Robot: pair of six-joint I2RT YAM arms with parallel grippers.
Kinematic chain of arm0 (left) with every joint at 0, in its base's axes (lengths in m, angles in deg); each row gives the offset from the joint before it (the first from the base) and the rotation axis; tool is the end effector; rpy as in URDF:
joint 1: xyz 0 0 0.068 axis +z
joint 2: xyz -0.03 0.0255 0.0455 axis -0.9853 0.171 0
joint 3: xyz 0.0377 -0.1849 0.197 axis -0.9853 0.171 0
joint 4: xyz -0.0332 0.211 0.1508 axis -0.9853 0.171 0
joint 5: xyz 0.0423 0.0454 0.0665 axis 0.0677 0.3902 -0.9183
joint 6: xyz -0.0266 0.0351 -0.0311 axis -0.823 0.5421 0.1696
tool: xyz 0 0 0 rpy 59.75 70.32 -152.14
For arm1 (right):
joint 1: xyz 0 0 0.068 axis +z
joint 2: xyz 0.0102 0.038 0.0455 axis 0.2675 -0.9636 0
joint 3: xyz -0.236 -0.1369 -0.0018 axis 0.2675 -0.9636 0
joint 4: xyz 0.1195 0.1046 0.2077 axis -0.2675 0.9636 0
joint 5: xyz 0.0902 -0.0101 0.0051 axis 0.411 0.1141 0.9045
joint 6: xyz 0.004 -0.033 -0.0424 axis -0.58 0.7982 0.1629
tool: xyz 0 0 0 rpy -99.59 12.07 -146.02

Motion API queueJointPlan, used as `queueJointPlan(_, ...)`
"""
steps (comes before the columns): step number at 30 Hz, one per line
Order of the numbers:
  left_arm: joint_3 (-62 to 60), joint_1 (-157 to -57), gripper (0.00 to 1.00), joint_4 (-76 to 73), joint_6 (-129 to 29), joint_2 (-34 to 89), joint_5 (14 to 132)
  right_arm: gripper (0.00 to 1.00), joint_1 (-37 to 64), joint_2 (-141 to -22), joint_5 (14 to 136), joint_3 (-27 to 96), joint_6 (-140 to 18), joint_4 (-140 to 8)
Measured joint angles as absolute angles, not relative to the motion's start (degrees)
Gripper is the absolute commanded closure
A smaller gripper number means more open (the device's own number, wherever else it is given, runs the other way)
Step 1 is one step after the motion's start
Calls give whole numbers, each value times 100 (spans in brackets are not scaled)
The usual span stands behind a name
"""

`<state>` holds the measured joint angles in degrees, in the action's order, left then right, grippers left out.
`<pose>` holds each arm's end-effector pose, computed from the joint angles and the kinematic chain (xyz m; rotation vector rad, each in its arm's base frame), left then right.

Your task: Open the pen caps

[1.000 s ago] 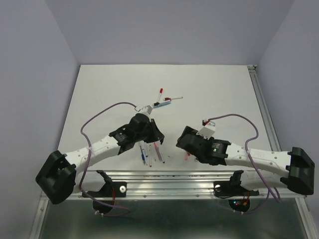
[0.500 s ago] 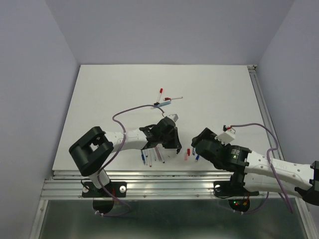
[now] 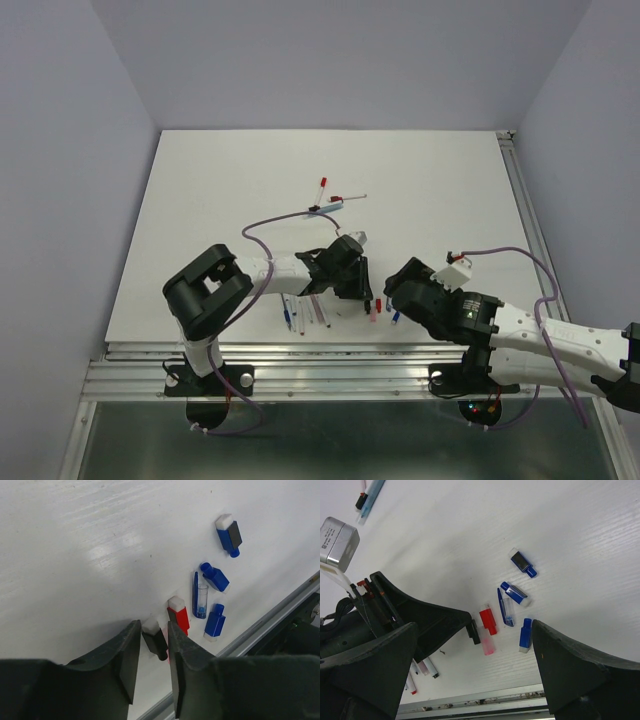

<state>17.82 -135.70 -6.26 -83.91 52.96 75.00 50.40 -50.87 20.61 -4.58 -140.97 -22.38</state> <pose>0.1998 -0.3025 0.1593 0.3273 2.5186 -1.0346 0.0873 0.1317 0.2335 0.6646 2.1149 0.3809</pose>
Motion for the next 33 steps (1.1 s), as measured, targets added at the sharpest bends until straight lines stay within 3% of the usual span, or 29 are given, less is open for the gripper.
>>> queueJointPlan(7, 1685, -13570, 37, -624, -8363, 5290, 7505, 0, 5040, -5085, 2061, -458, -14073, -2238)
queueJointPlan(13, 1661, -13570, 7, -419, -8146, 5067, 7221, 0, 5040, -4995, 2061, -458, -13968, -2238)
queueJointPlan(16, 1563, -13535, 2, -158, -8000, 4813, 6878, 0, 5040, -4980, 2070, -458, -13807, -2238)
queueJointPlan(24, 1215, -12882, 1, 233, -6424, 3926, 6062, 0, 5040, -4962, 2131, -458, -13238, -2240)
queueJointPlan(33, 536, -11625, 2, -84, -3768, 4105, 6469, 0, 5040, -4975, 2391, -456, -12419, -2533)
